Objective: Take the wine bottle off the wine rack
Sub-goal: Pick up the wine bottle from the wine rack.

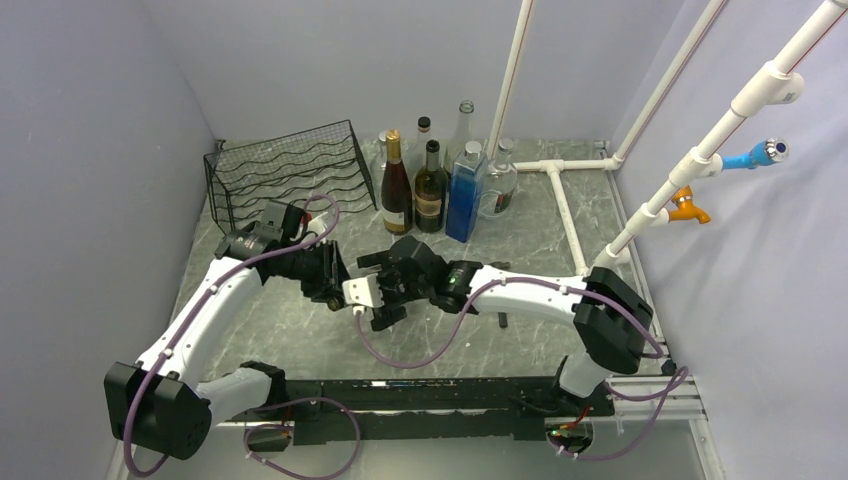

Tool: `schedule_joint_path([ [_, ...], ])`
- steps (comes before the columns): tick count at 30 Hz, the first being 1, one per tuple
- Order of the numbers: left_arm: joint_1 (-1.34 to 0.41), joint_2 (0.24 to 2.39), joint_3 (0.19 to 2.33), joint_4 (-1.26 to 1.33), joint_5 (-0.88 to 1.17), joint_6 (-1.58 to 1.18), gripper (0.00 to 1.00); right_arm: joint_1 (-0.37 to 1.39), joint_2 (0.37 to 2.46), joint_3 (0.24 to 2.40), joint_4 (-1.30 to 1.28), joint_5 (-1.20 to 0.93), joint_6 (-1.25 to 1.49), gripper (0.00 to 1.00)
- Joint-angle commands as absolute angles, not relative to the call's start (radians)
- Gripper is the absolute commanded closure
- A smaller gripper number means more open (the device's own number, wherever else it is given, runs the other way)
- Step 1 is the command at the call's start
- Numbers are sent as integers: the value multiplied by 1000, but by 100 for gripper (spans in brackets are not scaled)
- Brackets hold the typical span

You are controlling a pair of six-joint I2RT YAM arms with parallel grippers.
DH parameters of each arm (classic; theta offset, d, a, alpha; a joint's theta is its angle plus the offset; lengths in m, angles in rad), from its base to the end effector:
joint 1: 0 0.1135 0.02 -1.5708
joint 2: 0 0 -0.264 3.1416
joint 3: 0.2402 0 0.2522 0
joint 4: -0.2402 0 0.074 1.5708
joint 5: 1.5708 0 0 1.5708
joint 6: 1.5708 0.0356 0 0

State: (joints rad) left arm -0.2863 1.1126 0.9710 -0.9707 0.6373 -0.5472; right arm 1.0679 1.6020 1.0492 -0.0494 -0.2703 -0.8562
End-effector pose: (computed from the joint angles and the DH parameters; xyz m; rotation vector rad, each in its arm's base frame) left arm 0.1855 -0.0767 0.2831 -0.1492 2.7805 -1.0997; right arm 0.1640 0.3178 0.2385 -1.8707 1.1146 0.4144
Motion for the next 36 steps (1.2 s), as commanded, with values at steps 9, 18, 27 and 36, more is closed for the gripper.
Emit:
schedule_joint_path([
  [9, -293, 1066, 1014, -858, 763, -609, 100, 1084, 1614, 986, 208, -109, -749, 14],
  [18, -293, 1036, 1027, -846, 749, -649, 54, 1085, 1578, 982, 178, -174, -748, 76],
  [27, -291, 993, 1069, -871, 669, -647, 19, 1068, 1551, 1014, 99, -264, -731, 97],
  [36, -288, 918, 1165, -864, 473, -649, 8, 1019, 1515, 1028, 39, -371, -702, 99],
])
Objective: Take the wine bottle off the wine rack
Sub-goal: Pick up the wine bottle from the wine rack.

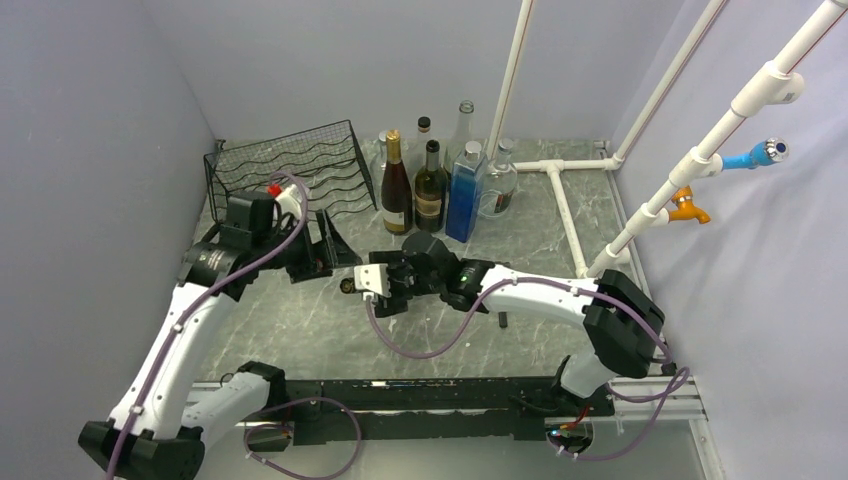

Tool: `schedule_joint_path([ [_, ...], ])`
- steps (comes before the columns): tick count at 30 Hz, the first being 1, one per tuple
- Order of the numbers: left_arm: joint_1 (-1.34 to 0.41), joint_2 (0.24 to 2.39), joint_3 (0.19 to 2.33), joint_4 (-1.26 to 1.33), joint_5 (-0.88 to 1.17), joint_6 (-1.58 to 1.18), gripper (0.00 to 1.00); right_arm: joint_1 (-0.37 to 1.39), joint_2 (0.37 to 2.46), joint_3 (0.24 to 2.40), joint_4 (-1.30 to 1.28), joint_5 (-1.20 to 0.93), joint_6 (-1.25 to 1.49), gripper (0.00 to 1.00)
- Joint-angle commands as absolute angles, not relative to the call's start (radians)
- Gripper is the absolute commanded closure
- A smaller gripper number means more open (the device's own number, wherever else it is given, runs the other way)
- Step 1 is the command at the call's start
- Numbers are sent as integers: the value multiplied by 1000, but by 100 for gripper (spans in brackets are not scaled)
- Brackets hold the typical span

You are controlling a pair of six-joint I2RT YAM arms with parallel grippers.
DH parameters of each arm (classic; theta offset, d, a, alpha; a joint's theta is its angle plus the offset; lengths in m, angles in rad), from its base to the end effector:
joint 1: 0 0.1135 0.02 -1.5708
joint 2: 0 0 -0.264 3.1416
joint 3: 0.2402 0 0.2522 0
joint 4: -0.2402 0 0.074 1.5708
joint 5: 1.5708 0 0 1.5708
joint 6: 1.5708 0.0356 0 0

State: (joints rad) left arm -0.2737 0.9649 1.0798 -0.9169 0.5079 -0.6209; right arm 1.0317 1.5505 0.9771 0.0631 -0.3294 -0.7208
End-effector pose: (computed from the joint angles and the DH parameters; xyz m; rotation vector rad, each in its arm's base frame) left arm 0.1678 -0.0651 0.3426 -0.1714 2.4808 -1.0115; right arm 0.1682 0.3036 0.2424 -1.7316 1.1781 0.5315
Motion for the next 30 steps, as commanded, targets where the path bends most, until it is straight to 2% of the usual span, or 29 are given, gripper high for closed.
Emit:
schedule_joint_path([
  [1, -288, 911, 1168, -854, 462, -651, 7, 1014, 1512, 1029, 34, -383, -699, 99],
  [8, -286, 842, 1144, -773, 367, -641, 7, 946, 1484, 1031, 8, -522, -645, 100],
  [11, -287, 761, 1051, -642, 329, -643, 1, 899, 1463, 1029, 3, -589, -617, 100],
  [15, -286, 670, 929, -485, 314, -627, 1, 827, 1434, 1011, 23, -684, -561, 100],
  [24, -285, 512, 696, -168, 370, -569, 0, 672, 1399, 965, 101, -823, -447, 100],
  [30, -287, 486, 626, -124, 409, -543, 1, 591, 1387, 945, 142, -856, -396, 100],
])
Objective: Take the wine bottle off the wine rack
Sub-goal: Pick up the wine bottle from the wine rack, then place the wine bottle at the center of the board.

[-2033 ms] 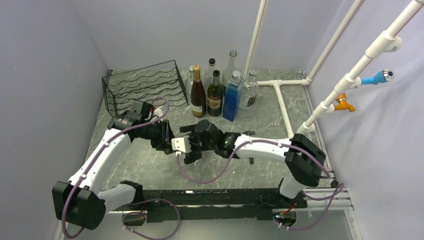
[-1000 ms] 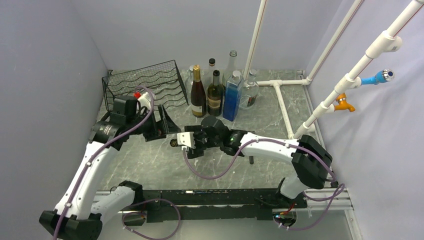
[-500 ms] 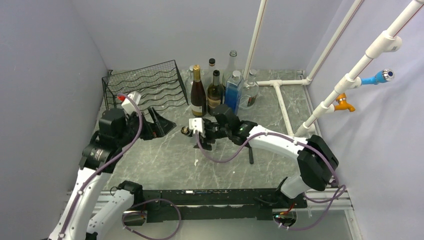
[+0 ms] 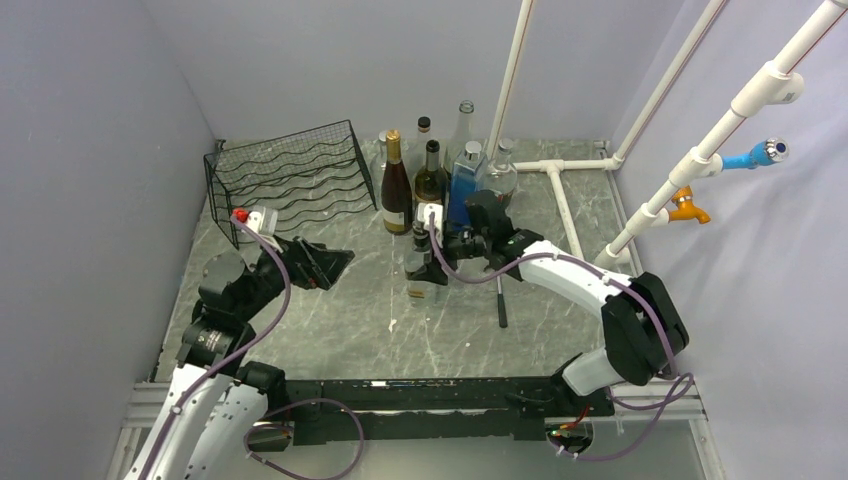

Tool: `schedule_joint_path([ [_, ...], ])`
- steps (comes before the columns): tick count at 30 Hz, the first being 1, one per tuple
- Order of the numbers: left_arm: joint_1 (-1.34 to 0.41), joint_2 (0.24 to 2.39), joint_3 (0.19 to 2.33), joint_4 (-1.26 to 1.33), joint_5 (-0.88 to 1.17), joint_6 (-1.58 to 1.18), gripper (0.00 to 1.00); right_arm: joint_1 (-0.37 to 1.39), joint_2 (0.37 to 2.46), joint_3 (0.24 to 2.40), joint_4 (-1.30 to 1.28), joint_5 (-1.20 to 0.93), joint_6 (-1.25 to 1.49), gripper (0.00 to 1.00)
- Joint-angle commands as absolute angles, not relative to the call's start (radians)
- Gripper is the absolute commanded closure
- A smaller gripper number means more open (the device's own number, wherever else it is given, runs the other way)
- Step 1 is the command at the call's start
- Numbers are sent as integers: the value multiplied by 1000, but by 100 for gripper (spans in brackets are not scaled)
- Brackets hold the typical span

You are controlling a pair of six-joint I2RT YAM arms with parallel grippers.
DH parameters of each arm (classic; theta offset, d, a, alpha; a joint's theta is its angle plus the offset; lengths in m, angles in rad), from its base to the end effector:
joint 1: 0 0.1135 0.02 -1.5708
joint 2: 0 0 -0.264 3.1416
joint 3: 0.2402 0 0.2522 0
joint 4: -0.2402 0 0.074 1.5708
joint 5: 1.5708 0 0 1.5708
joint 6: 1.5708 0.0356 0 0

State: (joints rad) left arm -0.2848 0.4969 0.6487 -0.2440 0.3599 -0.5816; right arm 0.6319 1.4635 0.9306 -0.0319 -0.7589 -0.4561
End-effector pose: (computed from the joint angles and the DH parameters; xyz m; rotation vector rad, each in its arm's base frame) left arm 0.1192 -0.0480 0.3258 0.0279 1.7470 -0.9443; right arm 0.2417 0.2073 0.2498 -1.4403 1.5155 0.9098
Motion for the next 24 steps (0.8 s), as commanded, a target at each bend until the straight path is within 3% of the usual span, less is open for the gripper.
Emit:
schedule_joint_path([
  [1, -287, 486, 619, -123, 418, -542, 1, 578, 1386, 943, 150, -857, -387, 100],
  [24, -287, 457, 597, -189, 430, -472, 1, 450, 1390, 895, 274, -667, -344, 98],
])
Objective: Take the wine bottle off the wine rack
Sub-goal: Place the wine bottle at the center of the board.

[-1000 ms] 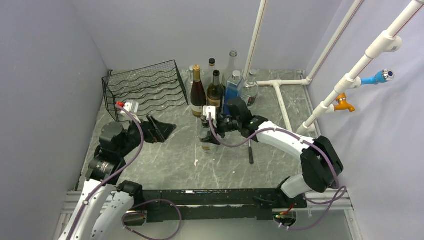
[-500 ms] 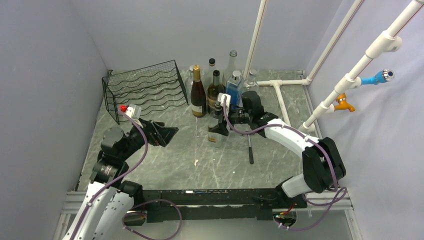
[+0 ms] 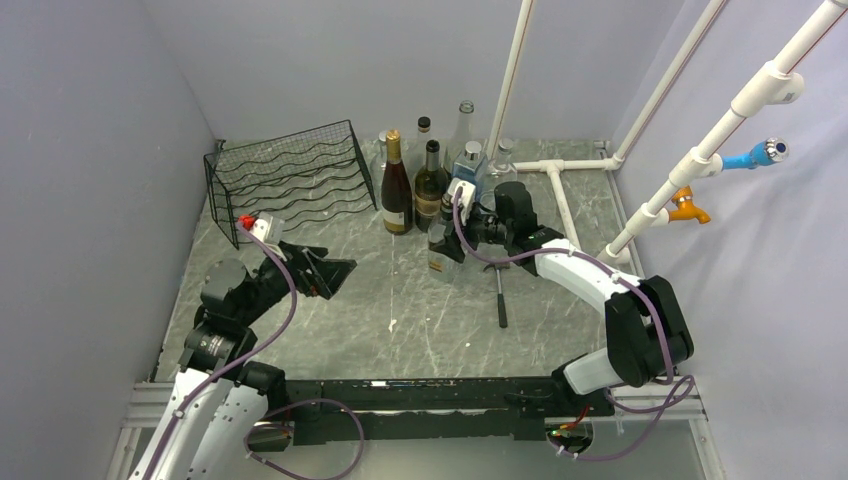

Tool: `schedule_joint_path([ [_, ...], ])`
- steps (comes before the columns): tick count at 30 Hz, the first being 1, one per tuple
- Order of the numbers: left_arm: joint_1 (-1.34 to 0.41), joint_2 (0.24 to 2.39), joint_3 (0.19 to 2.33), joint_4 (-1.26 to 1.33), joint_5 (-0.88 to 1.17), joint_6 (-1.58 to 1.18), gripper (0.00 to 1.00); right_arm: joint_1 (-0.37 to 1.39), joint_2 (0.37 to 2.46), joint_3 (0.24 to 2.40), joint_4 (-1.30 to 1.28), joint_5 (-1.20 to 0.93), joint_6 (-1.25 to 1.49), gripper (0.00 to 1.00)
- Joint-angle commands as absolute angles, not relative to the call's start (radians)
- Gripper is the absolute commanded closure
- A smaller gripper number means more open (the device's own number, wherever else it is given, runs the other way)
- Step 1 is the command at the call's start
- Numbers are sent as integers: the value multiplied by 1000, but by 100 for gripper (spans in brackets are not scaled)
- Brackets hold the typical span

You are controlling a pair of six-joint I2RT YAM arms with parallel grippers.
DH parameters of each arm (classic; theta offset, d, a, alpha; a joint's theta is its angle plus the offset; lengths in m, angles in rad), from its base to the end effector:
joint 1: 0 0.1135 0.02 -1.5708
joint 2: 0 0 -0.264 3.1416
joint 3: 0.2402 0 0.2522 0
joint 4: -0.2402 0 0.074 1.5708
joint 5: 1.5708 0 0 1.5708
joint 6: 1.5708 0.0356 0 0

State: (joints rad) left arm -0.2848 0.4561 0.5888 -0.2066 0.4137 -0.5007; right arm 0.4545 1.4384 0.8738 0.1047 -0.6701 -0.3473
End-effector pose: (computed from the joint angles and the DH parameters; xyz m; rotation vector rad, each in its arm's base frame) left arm 0.1151 -0.0486 0.3138 0.1455 1.7176 -0.9294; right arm 0.2738 0.1584 0.2496 -1.1523 1.6357 0.7450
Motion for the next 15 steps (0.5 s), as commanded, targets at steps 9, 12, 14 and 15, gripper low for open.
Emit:
schedule_joint_path([
  [9, -287, 449, 594, -202, 417, -462, 0, 449, 1396, 877, 293, -655, -360, 93],
  [12, -286, 447, 597, -212, 416, -457, 0, 449, 1398, 870, 297, -666, -371, 91],
  [14, -286, 443, 595, -215, 414, -456, 0, 449, 1400, 865, 301, -669, -378, 89],
  [15, -286, 441, 593, -215, 413, -457, 1, 449, 1404, 862, 302, -670, -380, 89],
])
